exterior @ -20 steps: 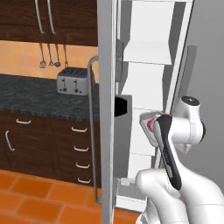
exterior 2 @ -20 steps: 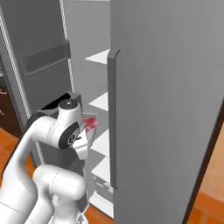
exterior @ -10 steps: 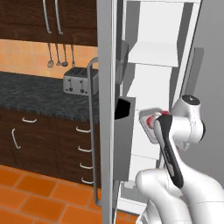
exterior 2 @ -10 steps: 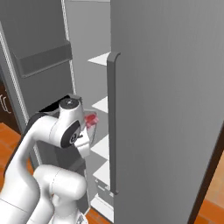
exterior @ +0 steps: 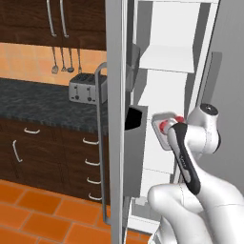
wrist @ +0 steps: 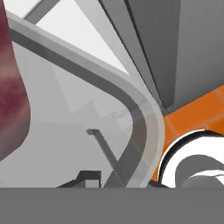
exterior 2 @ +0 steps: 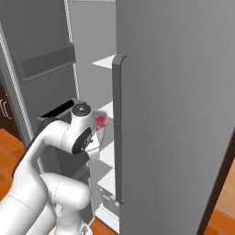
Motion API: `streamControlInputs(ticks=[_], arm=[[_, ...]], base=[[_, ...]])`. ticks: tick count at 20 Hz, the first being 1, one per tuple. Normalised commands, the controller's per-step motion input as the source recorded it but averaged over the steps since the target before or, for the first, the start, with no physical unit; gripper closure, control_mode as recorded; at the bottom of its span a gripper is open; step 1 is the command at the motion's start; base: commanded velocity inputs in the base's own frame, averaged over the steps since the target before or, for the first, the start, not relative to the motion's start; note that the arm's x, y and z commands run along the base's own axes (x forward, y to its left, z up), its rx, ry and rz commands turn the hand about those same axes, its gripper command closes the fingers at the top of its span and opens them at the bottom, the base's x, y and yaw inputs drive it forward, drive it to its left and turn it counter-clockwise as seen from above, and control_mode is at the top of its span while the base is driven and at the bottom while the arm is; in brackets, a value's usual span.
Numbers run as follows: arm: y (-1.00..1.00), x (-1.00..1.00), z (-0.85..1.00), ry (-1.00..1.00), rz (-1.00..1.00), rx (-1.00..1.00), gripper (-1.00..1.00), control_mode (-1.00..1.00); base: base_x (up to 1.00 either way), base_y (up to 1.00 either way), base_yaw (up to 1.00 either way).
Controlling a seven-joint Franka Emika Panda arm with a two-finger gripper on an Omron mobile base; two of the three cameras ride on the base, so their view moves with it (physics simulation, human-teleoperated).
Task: Take the meat container that has the steak and place it on the second highest rack of the freezer. Then take the vegetable container that has the lemon and potato and place it on the highest rack of the freezer.
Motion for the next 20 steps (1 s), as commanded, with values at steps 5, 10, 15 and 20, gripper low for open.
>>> streamControlInputs(ticks=[5,10,15,20], arm=[[-0.03,0.69,0.08,0.02,-0.04,0.05,1.0,-1.0],[-0.04,0.75,0.0,0.03,-0.03,0.01,1.0,-1.0],[-0.18,0.76,0.0,0.01,0.0,0.0,1.0,-1.0],[-0.24,0.67,0.0,0.0,0.0,0.0,1.0,-1.0]], base=[[0.0,0.0,0.0],[0.0,0.0,0.0],[0.0,0.0,0.0],[0.0,0.0,0.0]])
